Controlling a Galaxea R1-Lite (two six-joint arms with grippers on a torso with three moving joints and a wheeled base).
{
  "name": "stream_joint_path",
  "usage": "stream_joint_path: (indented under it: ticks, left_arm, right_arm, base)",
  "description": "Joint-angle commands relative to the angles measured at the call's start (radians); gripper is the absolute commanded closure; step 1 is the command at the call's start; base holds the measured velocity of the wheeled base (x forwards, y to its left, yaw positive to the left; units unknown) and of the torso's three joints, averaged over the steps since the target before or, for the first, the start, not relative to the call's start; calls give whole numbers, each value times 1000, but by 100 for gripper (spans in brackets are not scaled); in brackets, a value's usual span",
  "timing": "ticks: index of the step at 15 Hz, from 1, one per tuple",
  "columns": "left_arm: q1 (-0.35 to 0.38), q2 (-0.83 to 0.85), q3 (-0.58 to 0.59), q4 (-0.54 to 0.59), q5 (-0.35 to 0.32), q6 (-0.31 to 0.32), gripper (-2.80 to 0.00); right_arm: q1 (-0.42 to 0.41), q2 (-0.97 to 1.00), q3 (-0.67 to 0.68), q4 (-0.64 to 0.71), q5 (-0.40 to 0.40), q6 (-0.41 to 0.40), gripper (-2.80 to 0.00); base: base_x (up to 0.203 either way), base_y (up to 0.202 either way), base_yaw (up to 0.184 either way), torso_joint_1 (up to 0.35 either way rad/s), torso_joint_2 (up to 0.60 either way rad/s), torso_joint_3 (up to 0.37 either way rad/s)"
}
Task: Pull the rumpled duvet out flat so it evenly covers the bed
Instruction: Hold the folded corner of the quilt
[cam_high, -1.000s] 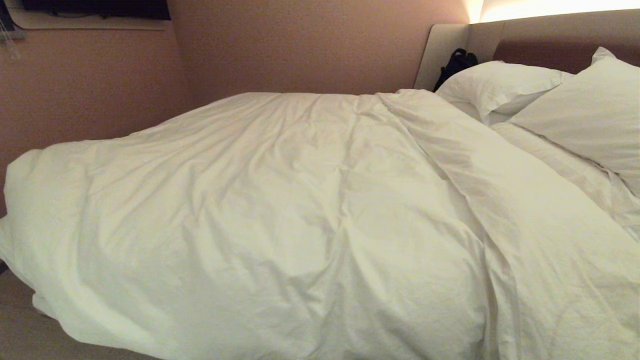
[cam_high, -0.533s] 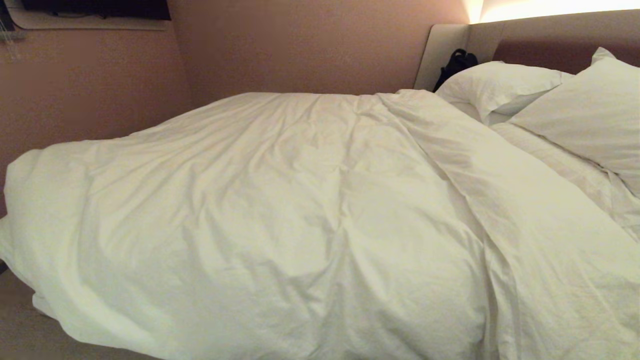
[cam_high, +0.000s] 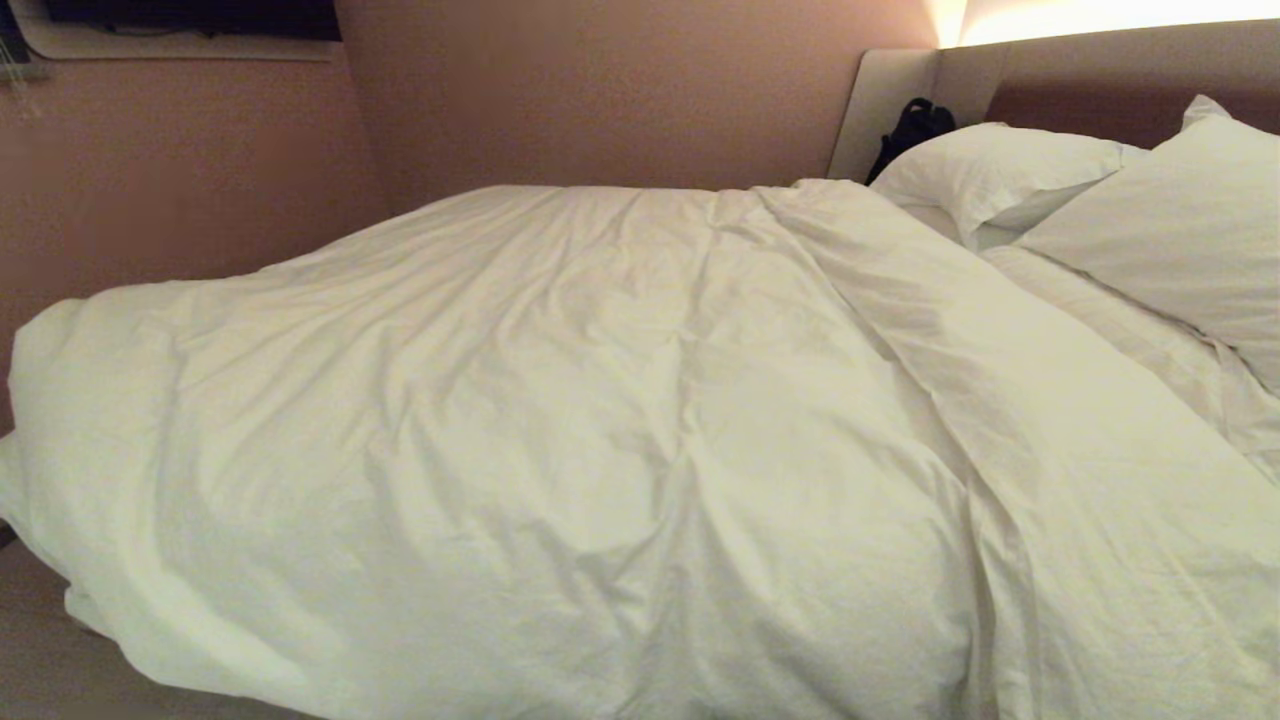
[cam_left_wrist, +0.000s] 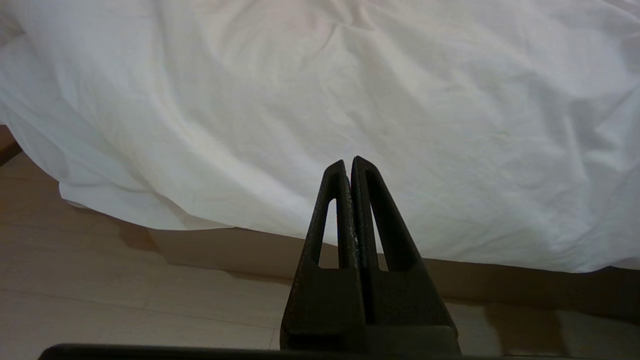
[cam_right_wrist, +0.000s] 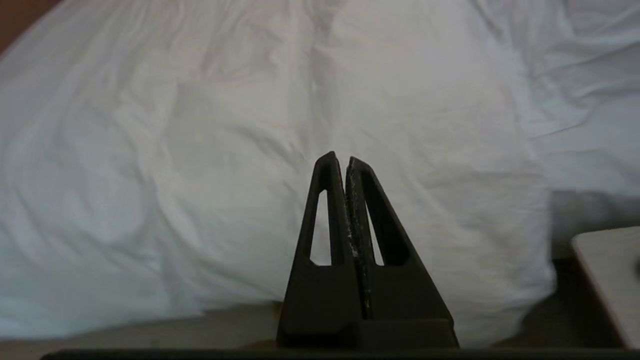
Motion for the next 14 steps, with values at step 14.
stream_joint_path:
  ticks: [14]
  left_arm:
    - [0,1,0,-1,1,0,0]
  right_arm:
    - [-100,-394,377,-101,-15,-191,0]
  base:
    - [0,0,0,0,0,0]
